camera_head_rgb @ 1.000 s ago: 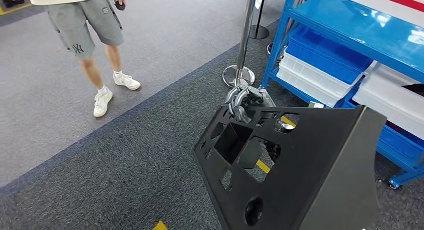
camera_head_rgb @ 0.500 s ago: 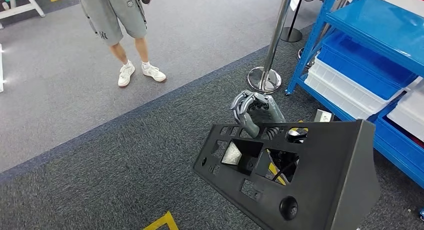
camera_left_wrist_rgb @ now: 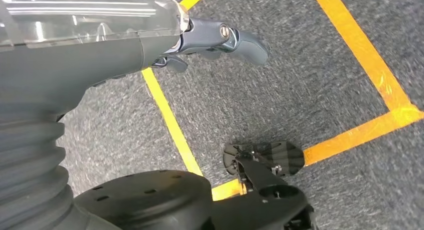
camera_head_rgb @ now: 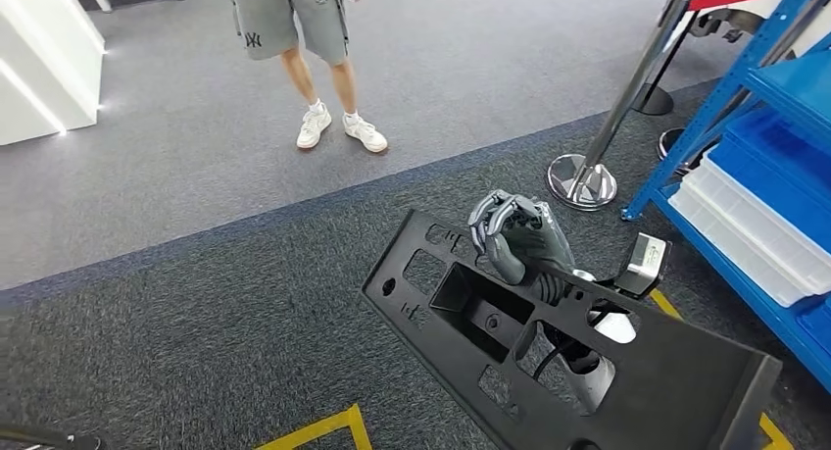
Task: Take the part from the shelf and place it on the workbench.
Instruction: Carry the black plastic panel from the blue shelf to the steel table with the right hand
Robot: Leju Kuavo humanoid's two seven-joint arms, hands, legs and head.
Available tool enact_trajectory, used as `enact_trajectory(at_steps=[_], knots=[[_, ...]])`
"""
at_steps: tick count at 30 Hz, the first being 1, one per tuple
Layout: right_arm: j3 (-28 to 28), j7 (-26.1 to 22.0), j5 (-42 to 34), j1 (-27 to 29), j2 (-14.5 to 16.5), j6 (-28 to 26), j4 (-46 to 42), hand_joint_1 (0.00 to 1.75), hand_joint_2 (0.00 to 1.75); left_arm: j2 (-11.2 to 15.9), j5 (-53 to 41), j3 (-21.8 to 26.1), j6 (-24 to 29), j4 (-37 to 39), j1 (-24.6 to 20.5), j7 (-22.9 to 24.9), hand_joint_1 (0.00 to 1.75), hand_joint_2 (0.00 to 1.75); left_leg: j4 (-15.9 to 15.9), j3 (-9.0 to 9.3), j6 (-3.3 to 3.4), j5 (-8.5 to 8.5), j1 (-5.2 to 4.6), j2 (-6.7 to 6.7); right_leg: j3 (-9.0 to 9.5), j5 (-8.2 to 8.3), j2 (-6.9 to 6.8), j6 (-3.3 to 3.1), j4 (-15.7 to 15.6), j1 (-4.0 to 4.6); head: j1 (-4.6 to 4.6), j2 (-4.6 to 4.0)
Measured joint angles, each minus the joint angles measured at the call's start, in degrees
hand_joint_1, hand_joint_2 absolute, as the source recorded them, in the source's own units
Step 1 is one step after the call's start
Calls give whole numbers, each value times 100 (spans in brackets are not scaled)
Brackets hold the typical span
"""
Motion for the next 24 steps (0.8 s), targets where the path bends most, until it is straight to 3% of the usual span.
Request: enact_trajectory(at_steps=[1, 3, 5, 7, 9, 11, 12, 13, 14, 15, 17, 18, 20, 21, 22, 24], knots=[[-8, -14, -1, 9, -2, 10, 2, 175, 175, 3, 4, -1, -3, 0, -3, -3, 0, 175, 45, -23, -28, -19, -1, -66, 144, 140, 118, 0, -340, -5, 0, 0], [-15, -26, -2, 21, -2, 23, 14, 175, 175, 15, 26, -1, -8, 0, 0, -13, 0, 175, 91, -88, -94, -31, 8, -172, 253, 206, 259, -24, -620, 2, 0, 0], [-15, -28, -3, 14, 11, 28, 26, 175, 175, 34, 49, -1, -9, -1, 23, -27, 0, 175, 84, -130, -161, -20, 19, -253, 249, 222, 145, -91, -633, 19, -1, 0], [-15, -31, -4, -11, 39, 27, 29, 175, 175, 54, 54, -1, -10, -1, 42, -34, 0, 175, 228, -198, -222, -105, 4, -59, 280, 229, 17, -169, -678, 10, -2, 0], [-15, -36, -4, -18, 58, 24, 32, 175, 175, 66, 54, -2, -15, 0, 28, -34, 0, 175, 807, -475, -276, -398, 2, 290, 307, 218, -137, -228, -701, 20, -2, 0], [-15, -60, -7, -9, 62, 20, 49, 175, 175, 70, 54, -3, -28, 0, 15, -25, 0, 175, 1550, -867, -312, -690, 24, 433, 314, 199, -308, -252, -699, 44, -2, 0], [-15, -84, -11, -7, 62, 21, 65, 175, 175, 73, 52, -3, -35, 0, 18, -18, 0, 175, 1719, -966, -316, -707, 30, 452, 319, 189, -392, -253, -699, 51, -2, 0], [-15, -112, -14, -9, 63, 24, 82, 175, 175, 77, 50, -3, -41, 0, 23, -9, 0, 175, 1674, -953, -313, -623, 33, 465, 328, 179, -470, -250, -698, 55, -2, 0], [-15, -142, -16, -18, 64, 30, 97, 175, 175, 82, 49, -3, -44, 0, 28, 2, 0, 175, 1379, -805, -294, -443, 30, 498, 346, 167, -546, -243, -698, 60, -2, 0], [-16, -176, -18, -31, 66, 38, 109, 175, 175, 88, 48, -3, -43, 0, 28, 11, 0, 175, 949, -579, -257, -243, 14, 607, 370, 153, -613, -233, -699, 66, -2, 0], [-21, -234, -14, -63, 71, 55, 122, 175, 175, 99, 52, -3, -37, 0, 10, 21, 0, 175, 259, -225, -154, -13, -48, 846, 410, 122, -734, -191, -700, 91, -2, 0], [-24, -264, -4, -74, 75, 59, 127, 175, 175, 104, 57, -3, -33, 0, 3, 21, 0, 175, 122, -168, -107, 5, -79, 912, 423, 111, -789, -163, -702, 98, -2, 0], [-29, -319, 30, -84, 92, 47, 136, 175, 175, 115, 72, -2, -23, -1, 11, 26, 0, 175, 74, -174, -40, 1, -100, 810, 456, 100, -901, -101, -729, 103, -2, 0], [-35, -346, 51, -90, 103, 34, 140, 175, 175, 120, 79, -2, -19, -1, 29, 31, 0, 175, 34, -151, -13, 24, -86, 738, 476, 83, -857, -65, -724, 94, -2, 0], [-49, -373, 66, -96, 110, 21, 144, 175, 175, 125, 80, -1, -16, -1, 44, 41, 0, 175, -8, -122, 17, 51, -68, 671, 458, 23, -723, -37, -657, 84, -2, 0], [-100, -416, 84, -94, 115, 8, 152, 175, 175, 128, 66, -2, -16, 0, 53, 96, 0, 175, -69, -84, 66, 102, -33, 536, 240, -262, -340, -5, -180, 61, -2, 0]])
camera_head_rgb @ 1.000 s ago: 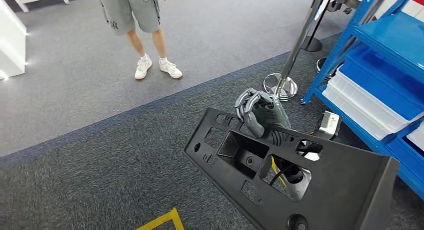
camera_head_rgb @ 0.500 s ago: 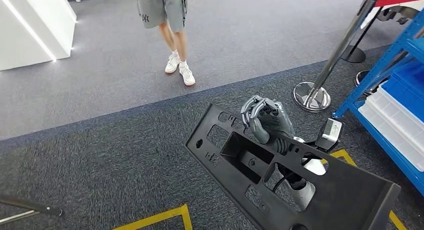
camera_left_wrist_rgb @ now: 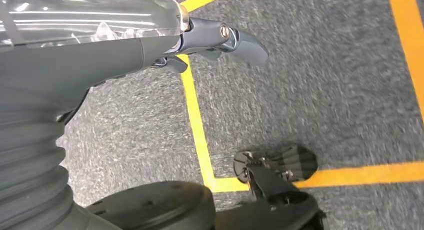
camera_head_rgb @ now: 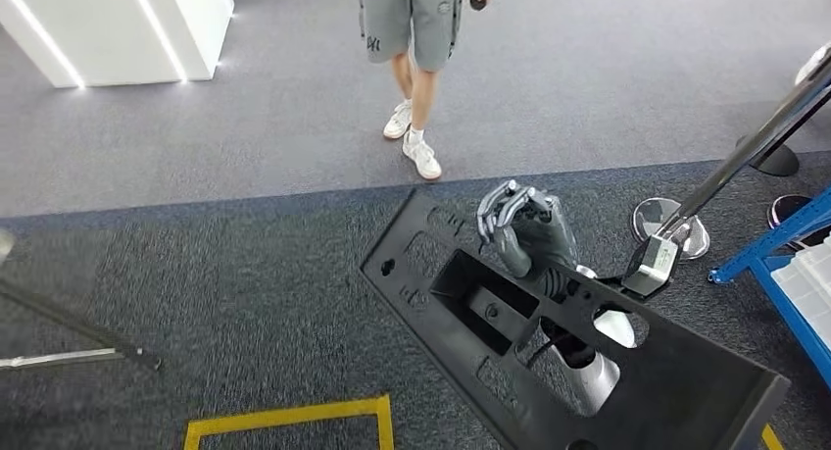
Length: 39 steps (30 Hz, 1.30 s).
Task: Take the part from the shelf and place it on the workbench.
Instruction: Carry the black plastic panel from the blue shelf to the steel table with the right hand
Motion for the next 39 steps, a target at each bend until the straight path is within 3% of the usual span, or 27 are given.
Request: enact_trajectory(at_steps=[2, 3, 4, 6, 8, 10, 11, 12, 14, 16, 18, 19, 20, 22, 24, 25, 27, 29, 31, 33, 34, 35, 36, 38, 39], knots=[[-68, -34, 17, 32, 1, -3, 16, 175, 175, 1, -5, 0, -1, 0, 5, 82, 0, 175, 4, -8, 26, 6, -4, -152, -391, -313, 168, 5, 742, -2, 0, 0], [-98, -52, 30, 47, 0, -2, 27, 175, 175, 1, 8, 1, -2, 0, 21, 113, 0, 175, 11, -9, 30, 4, -8, -237, -529, -346, 185, 8, 971, -2, 0, 0], [-126, -86, 43, 55, 0, 2, 34, 175, 175, 2, 27, 2, -2, 0, 42, 133, 0, 175, 23, -9, 28, 2, -10, -325, -568, -257, 192, 10, 984, -4, -1, 0], [-187, -195, 72, 50, 0, 27, 38, 175, 175, 3, 95, 8, -2, 0, 73, 145, 0, 175, 61, -10, 11, -11, -7, -495, -343, 178, 267, 1, 386, -21, -1, 0], [-252, -308, 112, 41, 4, 68, 24, 175, 175, 1, 169, 17, -2, 0, 69, 138, 0, 175, 120, -43, -31, -32, -13, -644, -62, 478, 471, -6, -295, -35, -1, 0], [-296, -366, 166, 46, 24, 104, -36, 175, 175, -3, 213, 22, -1, 0, 51, 130, 0, 175, 143, -89, -89, -36, -4, -761, 13, 508, 540, -25, -499, -17, -1, 0], [-311, -378, 190, 47, 37, 114, -81, 175, 175, -5, 225, 23, -1, 0, 46, 128, 0, 175, 135, -108, -123, -32, 3, -817, 19, 519, 478, -51, -516, -14, -1, 0], [-322, -383, 205, 44, 54, 118, -122, 175, 175, -5, 227, 24, 0, 0, 46, 128, 0, 175, 143, -116, -152, -38, 8, -805, 39, 527, 413, -84, -538, -18, -1, 0], [-338, -393, 219, 40, 87, 118, -188, 175, 175, -7, 228, 26, 2, 0, 33, 128, 0, 175, 376, -218, -204, -179, -7, -542, 95, 535, 282, -167, -593, -35, -2, 0], [-356, -399, 226, 48, 108, 119, -228, 175, 175, -8, 228, 27, 3, 0, 2, 128, 0, 175, 1060, -542, -252, -512, 10, -207, 136, 515, 135, -224, -612, -23, -3, 0], [-367, -400, 231, 60, 113, 120, -238, 175, 175, -8, 232, 27, 1, 0, -19, 125, 0, 175, 1738, -898, -300, -741, 60, -110, 155, 490, -22, -229, -609, -10, -3, 0], [-369, -400, 236, 65, 116, 121, -240, 175, 175, -8, 234, 27, 1, 0, -24, 122, 0, 175, 1816, -948, -319, -711, 80, -89, 165, 477, -99, -221, -607, -8, -3, 0], [-371, -400, 249, 69, 119, 122, -251, 175, 175, -8, 242, 27, 1, 0, -29, 119, 0, 175, 1649, -868, -331, -576, 96, -60, 183, 462, -172, -207, -604, -9, -3, 0], [-380, -398, 306, 66, 128, 132, -314, 175, 175, -10, 269, 30, 5, 0, -49, 105, 0, 175, 860, -460, -325, -212, 97, 151, 233, 421, -310, -165, -599, -3, -3, 0], [-405, -364, 386, 67, 144, 135, -450, 175, 175, -24, 281, 33, 9, 0, -115, 56, 0, 175, 279, -171, -254, -38, 56, 338, 262, 376, -435, -99, -588, 24, -3, 0], [-422, -328, 417, 78, 158, 131, -542, 175, 175, -36, 278, 33, 9, 0, -158, 16, 0, 175, 186, -141, -213, -39, 31, 353, 270, 360, -499, -62, -588, 38, -2, 0], [-460, -234, 448, 117, 198, 126, -749, 175, 175, -62, 299, 37, 9, 0, -229, -100, 0, 175, 160, -155, -132, -26, 13, 200, 291, 337, -605, 10, -595, 32, -2, 0], [-512, -154, 433, 156, 233, 145, -953, 175, 175, -97, 333, 44, 18, 0, -280, -228, 0, 175, 106, -125, -57, 0, 23, 64, 249, 201, -391, 64, -426, -5, -1, 0], [-579, -91, 424, 196, 249, 180, -1110, 175, 175, -136, 333, 49, 55, 0, -343, -254, 0, 175, 77, -102, -3, 16, 31, -67, -42, -137, 4, 80, 197, -30, 2, 0], [-625, -29, 451, 255, 257, 197, -1194, 175, 175, -157, 328, 50, 91, 0, -373, -152, 0, 175, 83, -102, 18, 14, 16, -216, -442, -398, 166, 77, 919, -29, 2, 0], [-634, 4, 476, 290, 262, 193, -1223, 175, 175, -163, 327, 52, 97, 0, -355, -73, 0, 175, 88, -100, 20, 12, 9, -298, -548, -379, 186, 73, 1057, -28, 2, 0], [-642, 37, 499, 322, 268, 186, -1252, 175, 175, -165, 317, 56, 99, 0, -315, 14, 0, 175, 97, -95, 18, 9, 6, -380, -538, -236, 201, 62, 952, -28, 2, 0], [-648, 62, 518, 348, 273, 179, -1279, 175, 175, -166, 308, 59, 102, 0, -259, 104, 0, 175, 109, -89, 12, 3, 4, -459, -423, -13, 234, 47, 641, -29, 2, 0], [-673, 94, 534, 381, 277, 170, -1319, 175, 175, -171, 292, 66, 112, 1, -116, 253, 0, 175, 143, -96, -15, -16, 4, -598, -96, 377, 455, 18, -157, -34, 2, 0], [-690, 99, 535, 393, 276, 168, -1331, 175, 175, -174, 306, 73, 126, 2, -55, 311, 0, 175, 158, -111, -38, -20, 4, -656, 6, 466, 538, 12, -407, -33, 2, 0]])
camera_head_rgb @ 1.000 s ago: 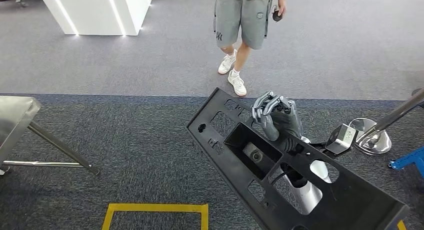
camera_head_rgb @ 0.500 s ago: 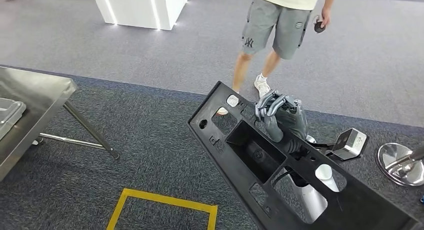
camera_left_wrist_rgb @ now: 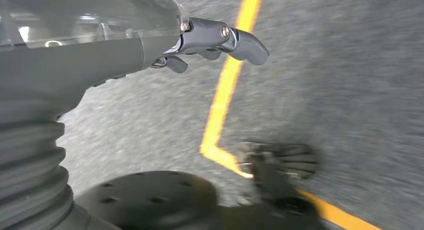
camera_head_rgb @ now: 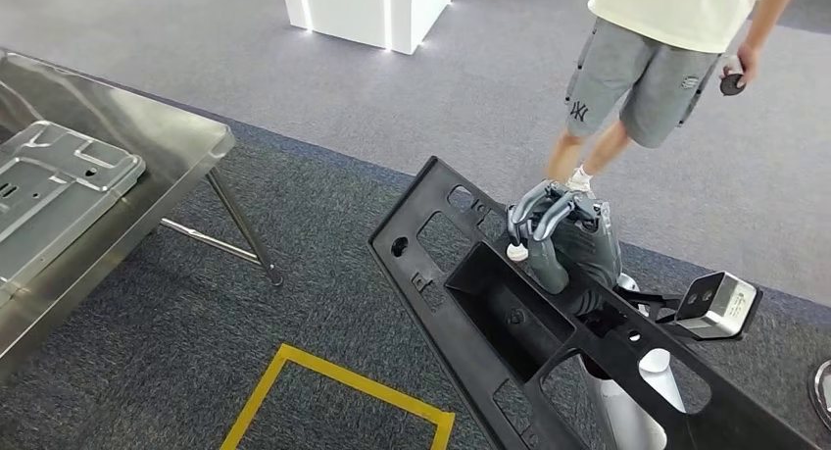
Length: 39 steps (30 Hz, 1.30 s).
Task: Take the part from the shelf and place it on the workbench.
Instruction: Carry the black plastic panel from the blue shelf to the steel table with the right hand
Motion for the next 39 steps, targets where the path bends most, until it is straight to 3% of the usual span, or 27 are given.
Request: enact_trajectory(at_steps=[1, 3, 4, 6, 8, 10, 11, 13, 15, 16, 18, 19, 21, 23, 24, 25, 26, 27, 28, 30, 32, 34, 36, 38, 39], knots=[[-16, 2, 1, 10, -1, -1, -7, 175, 175, -4, 24, 18, 16, 1, 50, 50, 0, 175, 6, -22, -25, 1, 5, -54, 43, 19, 46, -5, -115, 9, 0, 0], [-39, 1, -2, 15, -1, 4, -18, 175, 175, -9, 98, 73, 56, 1, 98, 131, 0, 175, -6, -54, -96, 16, 15, -165, 59, 28, -67, -37, -150, 19, 0, 0], [-44, -1, -9, 9, 1, 8, -22, 175, 175, -10, 145, 105, 74, 1, 107, 149, 0, 175, 18, -67, -124, 1, 13, -123, 86, 38, -139, -70, -183, 16, 1, 0], [-59, -14, -37, -1, 2, 11, -40, 175, 175, -10, 228, 172, 101, 1, 107, 140, 0, 175, 326, -196, -169, -182, -2, 158, 149, 53, -286, -144, -250, 1, -2, 0], [-93, -26, -77, 23, 2, 10, -56, 175, 175, -9, 239, 226, 110, 1, 98, 93, 0, 175, 1055, -528, -204, -543, 17, 463, 182, 35, -445, -188, -261, 25, -3, 0], [-121, -33, -100, 82, 1, 5, -61, 175, 175, -9, 171, 240, 102, 1, 84, 38, 0, 175, 1604, -787, -244, -726, 54, 556, 199, 12, -618, -189, -259, 38, -3, 0], [-125, -44, -103, 113, 1, 1, -61, 175, 175, -9, 134, 240, 97, 1, 79, 9, 0, 175, 1582, -764, -259, -666, 71, 580, 210, -1, -698, -179, -258, 39, -3, 0], [-126, -90, -106, 161, 1, -7, -62, 175, 175, -4, 94, 240, 108, 1, 94, -62, 0, 175, 923, -392, -266, -329, 94, 727, 252, -35, -833, -144, -253, 38, -4, 0], [-137, -148, -113, 193, 1, -25, -68, 175, 175, 2, 88, 240, 128, 1, 100, -119, 0, 175, 229, -20, -219, -117, 61, 972, 286, -77, -943, -83, -234, 66, -3, 0], [-143, -173, -114, 206, 1, -37, -73, 175, 175, 4, 84, 239, 133, 1, 96, -131, 0, 175, 69, 55, -181, -96, 40, 1040, 297, -93, -996, -51, -229, 83, -2, 0], [-152, -208, -107, 223, 3, -56, -82, 175, 175, 10, 60, 238, 133, 1, 84, -136, 0, 175, 24, 48, -94, -109, 12, 940, 322, -110, -1111, 13, -237, 88, -1, 0], [-152, -220, -102, 227, 4, -60, -89, 175, 175, 16, 45, 237, 132, 1, 84, -136, 0, 175, 4, 55, -57, -102, 11, 875, 336, -132, -1109, 50, -229, 71, -1, 0], [-155, -229, -95, 246, 5, -63, -111, 175, 175, 31, 9, 232, 127, 1, 70, -132, 0, 175, -39, 77, 14, -73, 24, 738, 243, -318, -841, 101, 26, 27, 0, 0], [-159, -229, -85, 294, 5, -61, -128, 175, 175, 41, -13, 225, 114, 1, 40, -120, 0, 175, -50, 82, 58, -59, 23, 591, -119, -679, -482, 115, 751, 4, 2, 0], [-161, -225, -74, 317, 6, -57, -131, 175, 175, 43, -17, 222, 106, 1, 28, -109, 0, 175, -46, 80, 68, -58, 13, 511, -334, -822, -407, 115, 1146, 3, 3, 0], [-161, -217, -60, 334, 7, -53, -131, 175, 175, 43, -15, 220, 98, 1, 25, -98, 0, 175, -40, 81, 74, -60, 1, 425, -495, -866, -375, 109, 1409, 6, 3, 0], [-161, -209, -47, 339, 7, -49, -131, 175, 175, 43, -10, 221, 94, 1, 28, -89, 0, 175, -32, 83, 77, -61, -10, 336, -553, -786, -359, 94, 1448, 10, 3, 0], [-161, -200, -34, 339, 8, -46, -132, 175, 175, 43, -5, 221, 92, 1, 32, -83, 0, 175, -24, 87, 77, -62, -17, 249, -501, -604, -336, 69, 1258, 18, 3, 0], [-161, -194, -25, 334, 8, -46, -135, 175, 175, 43, -1, 221, 91, 1, 33, -80, 0, 175, -17, 93, 76, -62, -20, 161, -353, -353, -259, 34, 874, 28, 3, 0], [-161, -189, -11, 323, 9, -46, -142, 175, 175, 38, 3, 221, 88, 1, 27, -80, 0, 175, -4, 85, 55, -59, -24, 8, -41, -22, 0, -28, 119, 41, 2, 0], [-161, -188, -3, 312, 11, -46, -149, 175, 175, 34, 3, 220, 84, 1, 26, -80, 0, 175, -4, 51, -1, -50, -7, -120, 71, 29, 104, -54, -161, 57, 2, 0], [-161, -187, 1, 297, 22, -46, -155, 175, 175, 37, 3, 221, 80, 1, 45, -80, 0, 175, -14, 29, -72, -42, 14, -216, 106, 53, -36, -80, -228, 55, 2, 0], [-161, -186, 1, 280, 43, -45, -159, 175, 175, 42, 3, 222, 79, 1, 57, -81, 0, 175, 170, -52, -123, -166, -3, -2, 179, 88, -186, -131, -335, 35, 2, 0], [-161, -183, 2, 271, 59, -45, -165, 175, 175, 45, 2, 221, 78, 1, 44, -89, 0, 175, 802, -351, -163, -511, -6, 382, 225, 90, -356, -168, -384, 44, -1, 0], [-161, -179, 2, 268, 63, -45, -168, 175, 175, 45, 1, 221, 75, 1, 36, -99, 0, 175, 1199, -550, -188, -691, 11, 487, 230, 81, -446, -174, -382, 51, -2, 0]])
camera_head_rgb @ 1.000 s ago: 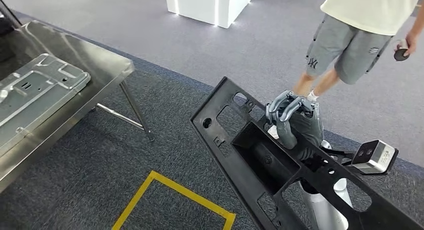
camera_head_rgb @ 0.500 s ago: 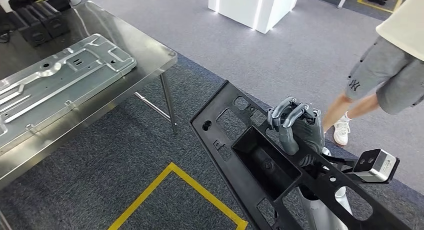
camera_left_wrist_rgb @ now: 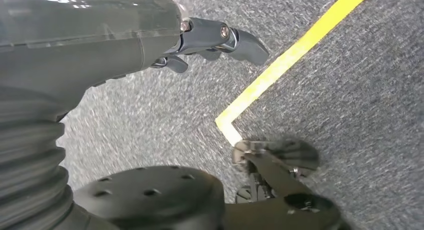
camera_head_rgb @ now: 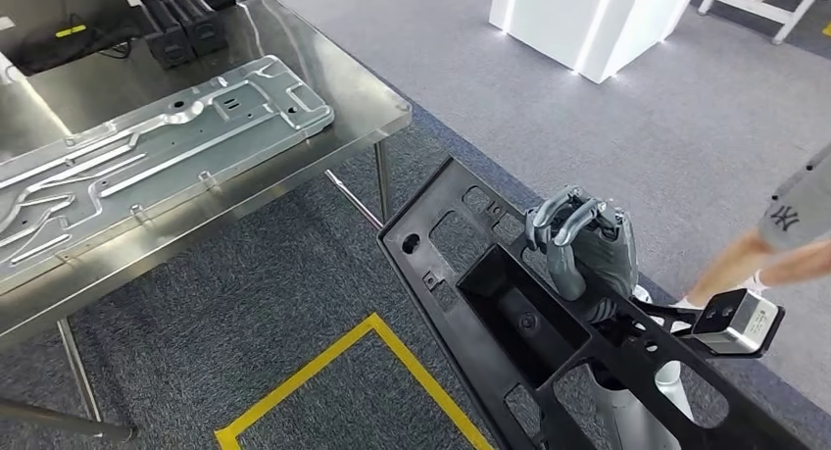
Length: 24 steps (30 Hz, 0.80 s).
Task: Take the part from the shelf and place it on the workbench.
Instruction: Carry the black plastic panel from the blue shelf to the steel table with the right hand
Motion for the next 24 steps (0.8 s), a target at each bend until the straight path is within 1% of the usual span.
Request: enact_trajectory(at_steps=[1, 2, 3, 4, 5, 6, 7, 8, 10, 11, 12, 13, 14, 15, 16, 17, 18, 19, 20, 21, 22, 23, 24], knots=[[0, 5, 1, 0, 2, -1, -2, 175, 175, 0, -1, -1, -5, 0, -5, -13, 0, 175, 301, -154, -23, -102, 19, 50, 3, -12, -89, 3, 4, 3, -1, 0], [0, 9, 1, -1, 3, -1, -3, 175, 175, 0, -4, -1, -10, 0, -7, -24, 0, 175, 404, -207, -45, -93, 40, 72, 8, -24, -170, 13, 8, 3, -1, 0], [0, 13, 1, -1, 3, 0, -4, 175, 175, 1, -4, -1, -16, 0, -7, -33, 0, 175, 272, -137, -65, 24, 60, 100, 16, -40, -248, 29, 17, -2, -1, 0], [0, 14, 1, -3, 4, 1, -4, 175, 175, 1, 0, -1, -19, 0, -7, -40, 0, 175, -78, 49, -80, 220, 75, 158, 29, -62, -323, 50, 34, -9, -1, 0], [0, 15, 1, -9, 4, 3, -5, 175, 175, 2, 6, -1, -20, 0, -10, -44, 0, 175, -506, 271, -82, 387, 78, 294, 40, -91, -388, 79, 59, -7, -1, 0], [1, 17, 1, -21, 4, 8, -6, 175, 175, 1, 14, -1, -20, 0, -16, -51, 0, 175, -862, 458, -60, 512, 71, 395, 48, -122, -445, 111, 89, 4, 0, 0], [1, 23, 0, -37, 4, 13, -7, 175, 175, -2, 21, -1, -20, 0, -23, -59, 0, 175, -1084, 571, -23, 570, 61, 466, 53, -147, -494, 140, 110, 19, 0, 0], [2, 31, 0, -56, 4, 18, -7, 175, 175, -3, 24, -1, -19, 0, -29, -65, 0, 175, -1163, 602, 21, 568, 44, 490, 59, -163, -537, 167, 122, 34, 1, 0], [4, 51, -2, -97, 9, 26, -8, 175, 175, -5, 28, -1, -16, 0, -31, -71, 0, 175, -1170, 596, 110, 578, 30, 352, 76, -183, -630, 220, 122, 29, 1, 0], [6, 59, -1, -120, 14, 28, -9, 175, 175, -5, 32, 0, -14, 0, -26, -70, 0, 175, -1186, 603, 144, 587, 30, 287, 81, -223, -598, 251, 155, 11, 2, 0], [8, 67, -2, -147, 18, 33, -11, 175, 175, -5, 36, 1, -10, 0, -24, -70, 0, 175, -1201, 613, 178, 598, 36, 224, 44, -311, -485, 277, 269, -8, 3, 0], [10, 73, -2, -174, 21, 37, -13, 175, 175, -6, 38, 1, -6, 0, -25, -69, 0, 175, -1215, 624, 205, 609, 44, 162, -56, -455, -323, 295, 501, -24, 4, 0], [11, 80, -4, -196, 21, 39, -14, 175, 175, -8, 39, 1, -1, 0, -26, -68, 0, 175, -1218, 625, 223, 613, 41, 100, -220, -636, -137, 302, 853, -35, 5, 0], [12, 87, -9, -210, 18, 38, -14, 175, 175, -9, 39, 0, 3, 1, -28, -67, 0, 175, -1216, 622, 241, 615, 33, 38, -432, -813, -13, 301, 1265, -37, 4, 0], [13, 96, -15, -215, 13, 33, -11, 175, 175, -10, 38, -1, 6, 1, -21, -65, 0, 175, -1214, 622, 252, 615, 21, -36, -631, -925, 43, 296, 1622, -33, 4, 0], [13, 107, -25, -214, 5, 21, -9, 175, 175, -12, 38, -1, 9, 1, -8, -62, 0, 175, -1212, 624, 260, 614, 6, -108, -761, -932, 69, 281, 1820, -24, 4, 0], [13, 116, -38, -214, -5, 6, -7, 175, 175, -13, 35, 0, 14, 1, 9, -56, 0, 175, -1211, 631, 264, 613, -7, -170, -782, -813, 84, 254, 1780, -12, 4, 0], [13, 120, -50, -212, -19, -7, -5, 175, 175, -14, 30, 1, 18, 1, 27, -50, 0, 175, -1209, 642, 265, 613, -18, -230, -696, -598, 103, 212, 1516, 7, 4, 0], [13, 109, -60, -209, -35, -15, -8, 175, 175, -15, 21, 1, 21, 1, 41, -45, 0, 175, -1209, 653, 266, 612, -25, -277, -535, -347, 135, 158, 1100, 31, 4, 0], [12, 88, -60, -203, -57, -14, -11, 175, 175, -22, 7, 2, 22, 1, 51, -41, 0, 175, -1209, 657, 262, 611, -32, -315, -373, -164, 177, 101, 697, 58, 4, 0], [11, 59, -48, -194, -77, -10, -16, 175, 175, -28, -4, 2, 22, 2, 57, -39, 0, 175, -1207, 652, 249, 610, -34, -350, -258, -51, 210, 59, 398, 83, 4, 0], [11, 24, -22, -179, -97, -5, -22, 175, 175, -35, -13, 2, 21, 2, 63, -38, 0, 175, -1208, 642, 228, 608, -31, -370, -199, -12, 234, 31, 232, 104, 4, 0], [11, -5, 13, -161, -114, -1, -28, 175, 175, -41, -17, 1, 18, 2, 69, -38, 0, 175, -1215, 634, 200, 608, -26, -383, -189, -23, 242, 15, 188, 120, 4, 0]])
